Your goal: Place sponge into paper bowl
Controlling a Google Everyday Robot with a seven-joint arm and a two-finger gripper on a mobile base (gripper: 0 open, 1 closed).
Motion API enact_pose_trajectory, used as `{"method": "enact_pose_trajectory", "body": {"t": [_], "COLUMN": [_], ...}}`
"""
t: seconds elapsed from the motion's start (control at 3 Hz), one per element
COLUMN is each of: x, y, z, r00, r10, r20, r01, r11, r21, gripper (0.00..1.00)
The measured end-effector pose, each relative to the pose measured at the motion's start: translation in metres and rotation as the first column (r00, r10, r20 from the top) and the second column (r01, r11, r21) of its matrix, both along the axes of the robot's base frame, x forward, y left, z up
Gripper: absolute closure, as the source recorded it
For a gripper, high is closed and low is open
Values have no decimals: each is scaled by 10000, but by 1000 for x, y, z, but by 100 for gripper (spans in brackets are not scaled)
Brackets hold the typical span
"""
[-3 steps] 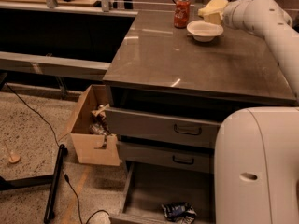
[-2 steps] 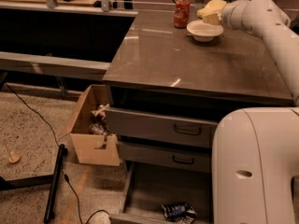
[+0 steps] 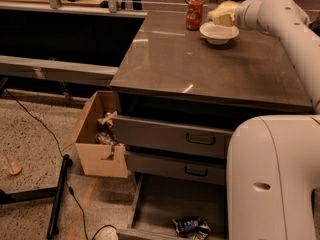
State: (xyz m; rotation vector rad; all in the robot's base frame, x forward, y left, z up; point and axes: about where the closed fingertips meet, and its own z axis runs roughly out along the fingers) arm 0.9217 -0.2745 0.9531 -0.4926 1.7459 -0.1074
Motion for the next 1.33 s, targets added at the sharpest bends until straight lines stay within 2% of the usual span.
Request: {"method": "enact_pose_trajectory", "body": {"t": [0.33,0.67,1.0,1.33], "x": [-6,-27,-69,-93], "y": [1,-10,-24,-18], "z": [6,22,65,84], "r00": [10000,9998,9953,9929], "r10": [86,12,-332,-399], "r20": [7,186,908,1119], "r01": [-85,-16,279,324], "r11": [9999,9998,9979,9971], "r21": [-116,195,580,682], "gripper": [0,0,0,0]}}
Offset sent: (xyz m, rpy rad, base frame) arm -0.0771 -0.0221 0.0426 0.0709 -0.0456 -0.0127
